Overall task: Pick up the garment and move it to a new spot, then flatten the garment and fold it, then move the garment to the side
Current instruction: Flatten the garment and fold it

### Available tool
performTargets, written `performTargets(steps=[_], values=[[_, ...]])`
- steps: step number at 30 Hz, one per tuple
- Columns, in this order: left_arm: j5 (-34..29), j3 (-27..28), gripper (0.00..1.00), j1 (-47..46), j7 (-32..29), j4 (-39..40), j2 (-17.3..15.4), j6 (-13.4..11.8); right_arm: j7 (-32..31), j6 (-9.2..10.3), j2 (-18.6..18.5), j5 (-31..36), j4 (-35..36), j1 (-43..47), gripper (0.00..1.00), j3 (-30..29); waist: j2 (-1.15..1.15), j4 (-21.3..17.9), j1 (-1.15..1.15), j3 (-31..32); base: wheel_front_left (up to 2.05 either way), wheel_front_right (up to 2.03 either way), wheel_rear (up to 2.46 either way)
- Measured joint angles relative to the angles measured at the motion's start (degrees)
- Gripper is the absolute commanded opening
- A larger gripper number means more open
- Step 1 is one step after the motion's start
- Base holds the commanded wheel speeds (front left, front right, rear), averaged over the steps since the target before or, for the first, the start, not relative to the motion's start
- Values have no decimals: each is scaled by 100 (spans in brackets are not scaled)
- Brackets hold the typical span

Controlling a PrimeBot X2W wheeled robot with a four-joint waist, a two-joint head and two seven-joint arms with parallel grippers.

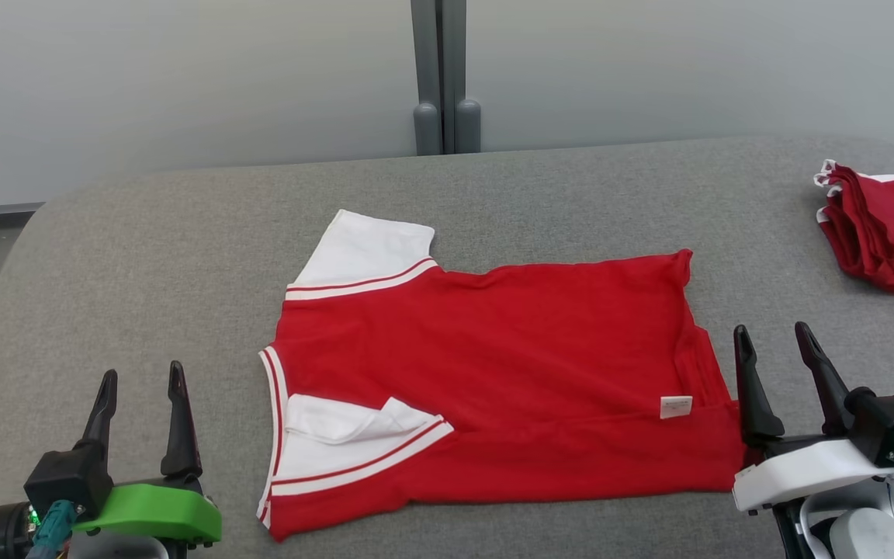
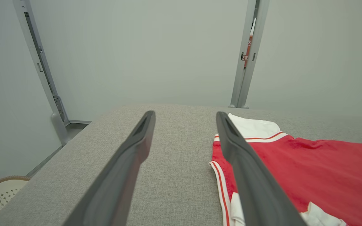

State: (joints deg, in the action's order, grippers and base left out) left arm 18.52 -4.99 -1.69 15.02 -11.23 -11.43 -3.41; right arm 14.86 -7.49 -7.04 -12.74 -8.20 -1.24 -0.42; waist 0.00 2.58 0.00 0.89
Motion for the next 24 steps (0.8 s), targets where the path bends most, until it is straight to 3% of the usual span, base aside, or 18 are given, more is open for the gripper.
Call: performTargets(steps=[24], values=[[-93, 113, 100, 127, 0, -277, 63, 442, 13, 0, 71, 226, -143, 158, 100, -20, 0, 34, 0, 62, 0, 0, 0]])
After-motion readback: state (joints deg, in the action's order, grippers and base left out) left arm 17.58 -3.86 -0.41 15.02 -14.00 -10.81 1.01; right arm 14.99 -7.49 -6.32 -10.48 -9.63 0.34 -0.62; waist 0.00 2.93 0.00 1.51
